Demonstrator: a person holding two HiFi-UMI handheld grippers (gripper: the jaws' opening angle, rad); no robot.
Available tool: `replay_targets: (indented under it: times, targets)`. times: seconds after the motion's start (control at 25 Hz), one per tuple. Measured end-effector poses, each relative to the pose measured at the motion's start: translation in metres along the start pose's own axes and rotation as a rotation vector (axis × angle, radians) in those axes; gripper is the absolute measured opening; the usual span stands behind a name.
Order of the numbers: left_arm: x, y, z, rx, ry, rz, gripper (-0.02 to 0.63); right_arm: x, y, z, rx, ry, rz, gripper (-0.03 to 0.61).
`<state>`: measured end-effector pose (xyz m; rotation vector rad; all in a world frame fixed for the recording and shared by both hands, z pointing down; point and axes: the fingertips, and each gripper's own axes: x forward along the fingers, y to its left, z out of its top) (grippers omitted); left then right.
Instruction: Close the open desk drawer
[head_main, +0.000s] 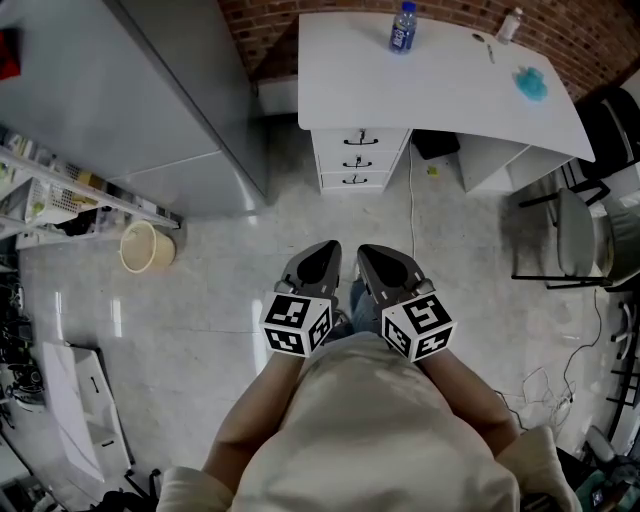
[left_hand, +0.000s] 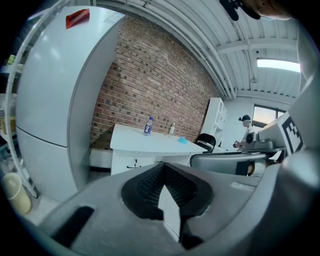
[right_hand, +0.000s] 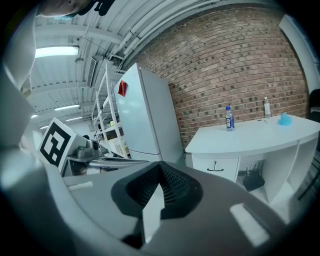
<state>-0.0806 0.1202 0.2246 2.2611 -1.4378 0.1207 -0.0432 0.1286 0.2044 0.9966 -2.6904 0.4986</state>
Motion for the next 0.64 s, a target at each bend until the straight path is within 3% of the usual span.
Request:
replay_targets:
  times: [0.64]
  targets:
    - [-0.0057,0.0064,-0.0018,-0.007,-0.008,-0.001,-0.002,0.0032,0.0066,0.0036,-0.017,-0.015,-0.006,0.002]
